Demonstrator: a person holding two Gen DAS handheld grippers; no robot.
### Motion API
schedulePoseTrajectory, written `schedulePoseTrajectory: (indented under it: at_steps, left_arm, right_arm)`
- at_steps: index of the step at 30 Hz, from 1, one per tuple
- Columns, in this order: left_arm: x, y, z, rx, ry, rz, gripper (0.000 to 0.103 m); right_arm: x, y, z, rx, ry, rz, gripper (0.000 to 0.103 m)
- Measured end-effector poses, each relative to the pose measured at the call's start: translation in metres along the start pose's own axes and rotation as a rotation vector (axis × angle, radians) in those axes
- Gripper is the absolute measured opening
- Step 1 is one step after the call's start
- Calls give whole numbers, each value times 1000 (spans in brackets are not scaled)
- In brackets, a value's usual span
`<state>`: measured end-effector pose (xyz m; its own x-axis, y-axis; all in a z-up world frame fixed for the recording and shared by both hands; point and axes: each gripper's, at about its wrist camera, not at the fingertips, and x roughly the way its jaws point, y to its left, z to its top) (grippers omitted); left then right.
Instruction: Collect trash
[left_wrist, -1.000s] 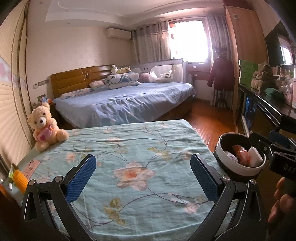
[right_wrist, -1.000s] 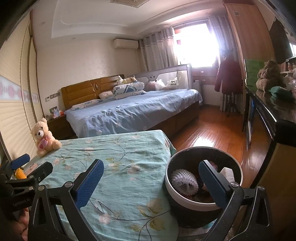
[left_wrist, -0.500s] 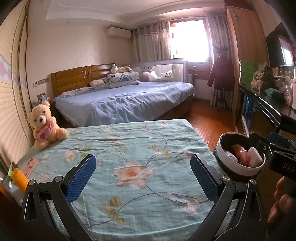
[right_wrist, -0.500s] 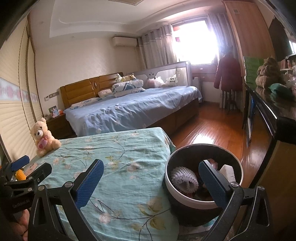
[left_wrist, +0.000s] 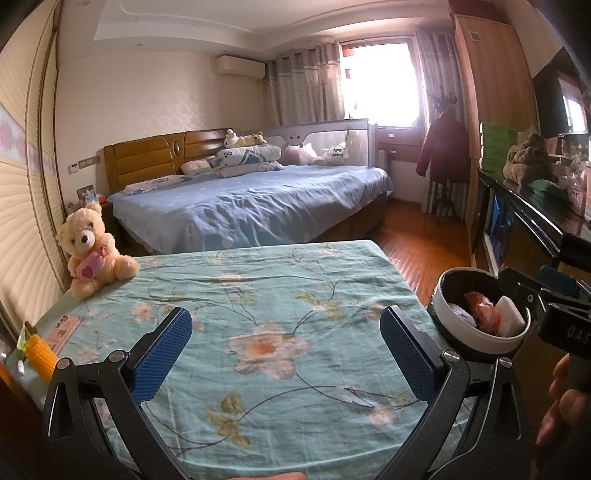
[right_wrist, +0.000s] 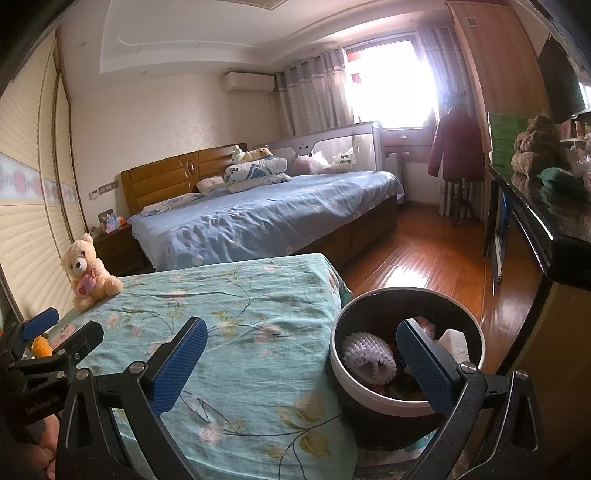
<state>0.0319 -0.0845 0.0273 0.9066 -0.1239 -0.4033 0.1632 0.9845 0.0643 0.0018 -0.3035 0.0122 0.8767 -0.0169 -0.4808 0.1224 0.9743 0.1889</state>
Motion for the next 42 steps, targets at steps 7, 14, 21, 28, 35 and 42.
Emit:
schedulePoseTrajectory:
  at_steps: [7,14,21,28,35,42]
  left_arm:
    - [0,-1,0,3,8,-4,103]
    - [1,-2,0,1,15,-7,103]
    - [1,-3,-1,-2,19,-8,103]
    - [1,-3,-1,-2,19,-8,103]
    - [1,-3,-1,-2,19,-8,103]
    - [1,-3,-1,-2,18,-8,103]
  right_arm:
    - [-2,2,-1,-3,-1,5,103]
    - [-4,5,-1,-6,-1,8,103]
    - [-4,7,0,-6,5,13,103]
    - [-5,9,2,-13,6,16,103]
    - [-4,9,3,-12,8,17,103]
    - [-4,9,3,-12,9,19,103]
